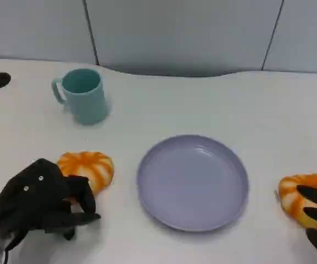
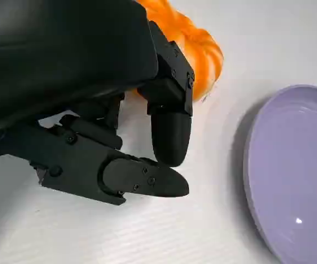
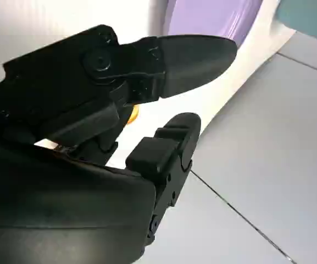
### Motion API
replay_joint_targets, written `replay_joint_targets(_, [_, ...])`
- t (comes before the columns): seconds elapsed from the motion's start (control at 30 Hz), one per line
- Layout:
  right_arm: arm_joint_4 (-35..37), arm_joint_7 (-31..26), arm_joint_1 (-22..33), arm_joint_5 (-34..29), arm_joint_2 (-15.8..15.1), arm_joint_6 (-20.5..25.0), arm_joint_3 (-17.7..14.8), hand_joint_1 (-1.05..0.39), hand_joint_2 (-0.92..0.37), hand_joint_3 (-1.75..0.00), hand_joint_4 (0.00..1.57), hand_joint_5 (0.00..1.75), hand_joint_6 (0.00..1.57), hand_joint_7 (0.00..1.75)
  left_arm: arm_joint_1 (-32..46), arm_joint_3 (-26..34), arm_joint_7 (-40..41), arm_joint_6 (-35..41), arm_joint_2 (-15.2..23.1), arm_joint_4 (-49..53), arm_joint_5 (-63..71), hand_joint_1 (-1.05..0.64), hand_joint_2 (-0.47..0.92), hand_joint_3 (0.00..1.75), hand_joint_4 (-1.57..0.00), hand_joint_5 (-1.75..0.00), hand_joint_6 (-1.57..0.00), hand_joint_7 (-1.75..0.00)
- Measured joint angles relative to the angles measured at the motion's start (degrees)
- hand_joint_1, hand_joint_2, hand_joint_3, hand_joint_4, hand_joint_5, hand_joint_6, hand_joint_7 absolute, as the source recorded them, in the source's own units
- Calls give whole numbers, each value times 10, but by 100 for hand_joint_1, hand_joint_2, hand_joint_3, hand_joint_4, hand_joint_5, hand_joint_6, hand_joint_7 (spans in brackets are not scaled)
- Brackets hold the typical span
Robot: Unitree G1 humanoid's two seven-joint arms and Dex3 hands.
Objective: Grasp the bread from the table and place it into the plate.
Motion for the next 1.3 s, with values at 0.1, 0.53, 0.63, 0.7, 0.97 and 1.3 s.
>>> replay_joint_targets(0.1, [0, 0, 0, 0, 0, 0, 0, -39, -92, -36, 91, 0, 77, 0, 0, 1, 0, -4, 0, 2, -2, -55, 92, 21, -65, -175, -54, -173])
replay_joint_targets(0.53, [-2, -1, 0, -1, 3, 0, 1, -39, -92, -36, 92, 1, 78, 0, 6, 48, -4, -153, -23, 51, -72, -52, 92, 20, -70, -175, -53, -175])
replay_joint_targets(0.63, [-7, -2, 1, -1, 8, 5, 2, -39, -92, -35, 93, 1, 78, 0, 15, 52, 26, -231, -25, 58, -54, -46, 92, 13, -74, -175, -52, -175])
replay_joint_targets(0.7, [-12, -2, 3, -2, 11, 13, 3, -38, -92, -35, 92, 1, 78, 0, 18, 57, 85, -300, -24, 58, -11, -49, 92, 15, -67, -175, -45, -175])
replay_joint_targets(0.97, [-13, -2, 3, -11, 12, 13, 4, -37, -92, -36, 92, 1, 78, 0, 9, 34, 331, -422, 66, -15, 327, -60, 92, 3, -41, -100, -60, -31])
replay_joint_targets(1.3, [-14, -3, 4, -11, 16, 13, 4, -38, -92, -35, 93, 1, 78, 0, -28, -20, 208, -326, 117, -104, 381, -77, 92, 2, -19, -19, -24, 0])
